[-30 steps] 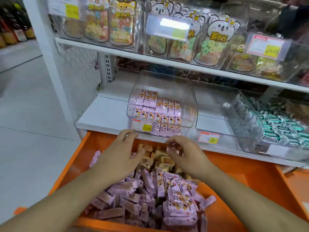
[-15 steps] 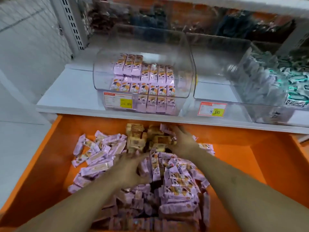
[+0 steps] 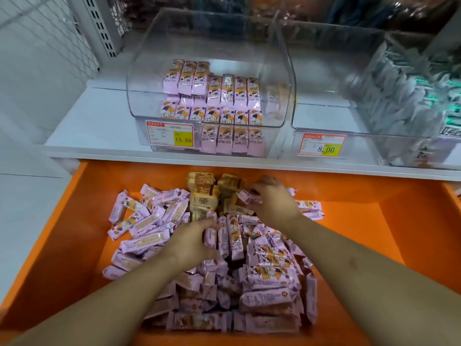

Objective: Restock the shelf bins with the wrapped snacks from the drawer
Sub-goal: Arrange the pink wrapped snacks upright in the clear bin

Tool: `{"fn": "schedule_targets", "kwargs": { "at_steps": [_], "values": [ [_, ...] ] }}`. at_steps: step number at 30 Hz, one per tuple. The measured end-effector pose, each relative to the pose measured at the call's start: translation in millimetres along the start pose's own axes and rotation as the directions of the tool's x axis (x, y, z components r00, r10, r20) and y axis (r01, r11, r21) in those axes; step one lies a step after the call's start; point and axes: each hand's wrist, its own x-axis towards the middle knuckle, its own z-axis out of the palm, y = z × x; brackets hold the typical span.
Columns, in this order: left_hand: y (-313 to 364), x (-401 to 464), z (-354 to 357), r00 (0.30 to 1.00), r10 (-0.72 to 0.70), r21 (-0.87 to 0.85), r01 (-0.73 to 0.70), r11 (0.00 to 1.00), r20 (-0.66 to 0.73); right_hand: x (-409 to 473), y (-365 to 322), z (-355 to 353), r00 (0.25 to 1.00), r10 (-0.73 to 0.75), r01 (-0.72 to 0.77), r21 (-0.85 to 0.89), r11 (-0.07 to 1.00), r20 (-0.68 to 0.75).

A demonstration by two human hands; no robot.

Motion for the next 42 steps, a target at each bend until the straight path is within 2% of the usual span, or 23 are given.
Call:
{"fn": "schedule_targets", "kwargs": {
  "at_steps": [3,8,11,16,21,25,30,33,37,42],
  "values": [
    [9,-14,-16,0.999,0.021,-0.150,-0.027,0.988,-0.045,-16,-12,-21,0.997,-0.051,0.052,-0.018,0.999,0.051],
    [41,-52,-55,1.000,0.018,-0.368,-0.023,0.929,-0.017,-39,-57,-80,0.976,-0.033,0.030,0.019,0.999,0.214],
    [71,-89,-82,0.999,0.052,-0.469,-0.048,0.882,-0.005,-60,-77,-122,0.979,-0.066,0.047,0.103,0.994,0.192],
    [117,-145,-114,0.988,0.141,-0.587,-0.155,0.794,-0.070,-101,-87,-174,0.992,-0.051,0.032,0.163,0.986,0.117],
    [137,-166,-123,0.977,0.138,-0.765,-0.211,0.609,-0.160,-132,-87,-199,0.995,-0.073,0.048,0.292,0.955,0.075],
    [143,-165,-132,0.971,0.103,-0.786,-0.235,0.572,-0.215,-140,-88,-210,0.997,-0.079,0.081,0.332,0.940,-0.020],
    [147,-152,-141,0.964,0.078,-0.839,-0.259,0.478,-0.254,-129,-91,-209,0.991,-0.014,0.062,0.353,0.934,-0.137],
    [153,-144,-143,0.964,0.090,-0.837,-0.263,0.479,-0.252,-117,-92,-206,0.988,-0.019,0.077,0.386,0.919,-0.153],
    [156,-135,-152,0.963,0.065,-0.819,-0.258,0.512,-0.262,-100,-87,-215,0.985,-0.082,0.130,0.343,0.930,-0.151],
    [152,-130,-159,0.973,0.088,-0.812,-0.225,0.538,-0.211,-95,-83,-222,0.980,-0.127,0.167,0.284,0.944,-0.151]
  ]
}}
